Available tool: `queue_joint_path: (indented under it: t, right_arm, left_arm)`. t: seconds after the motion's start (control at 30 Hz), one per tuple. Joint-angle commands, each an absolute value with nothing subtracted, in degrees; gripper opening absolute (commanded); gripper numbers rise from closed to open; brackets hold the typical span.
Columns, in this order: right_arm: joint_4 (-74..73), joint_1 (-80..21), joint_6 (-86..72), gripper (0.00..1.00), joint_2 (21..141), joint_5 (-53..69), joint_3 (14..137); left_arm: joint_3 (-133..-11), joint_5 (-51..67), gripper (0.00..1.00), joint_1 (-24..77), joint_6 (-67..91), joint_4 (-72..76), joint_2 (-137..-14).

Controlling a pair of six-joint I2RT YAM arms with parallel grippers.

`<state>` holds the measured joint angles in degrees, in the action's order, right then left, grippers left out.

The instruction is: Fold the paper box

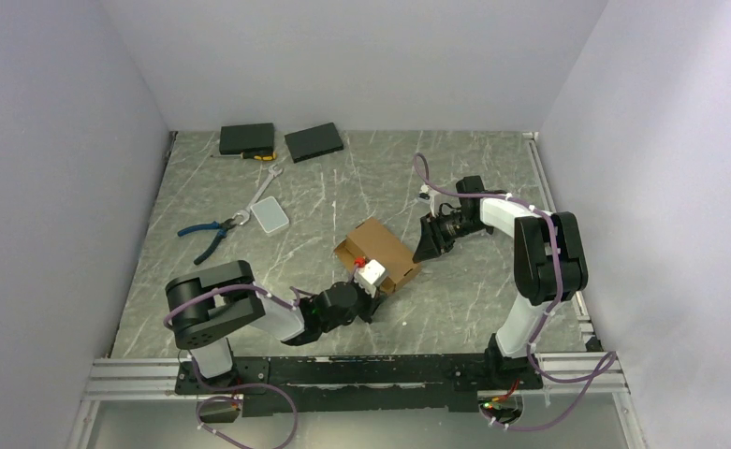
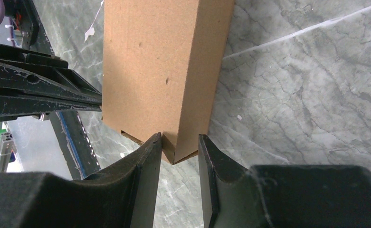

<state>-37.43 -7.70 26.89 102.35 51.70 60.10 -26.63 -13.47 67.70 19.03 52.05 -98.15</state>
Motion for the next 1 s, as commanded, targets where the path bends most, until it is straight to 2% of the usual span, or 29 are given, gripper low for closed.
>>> queue_joint_path:
  t: [0.0,0.17,0.53,0.97]
  right_arm:
    - [-35.65,-8.09,29.47,0.36,104.19,45.35,60.47]
    - [-35.75,-8.09,29.54,0.36,104.15,45.44,60.54]
    - [-35.86,-8.42,29.86,0.36,104.12,45.79,60.56]
    - [-35.95,-8.87,29.90,0.36,104.15,45.83,60.55]
  left_arm:
    - [-26.82,-12.29,0.00,67.41,20.04,53.56,-98.03]
    - [-28.18,-12.03,0.00,67.36,20.38,50.56,-96.65]
    - [-36.55,-12.54,0.00,67.15,21.64,32.34,-92.17]
    - [-47.37,-13.97,0.01,66.63,23.13,16.26,-92.89]
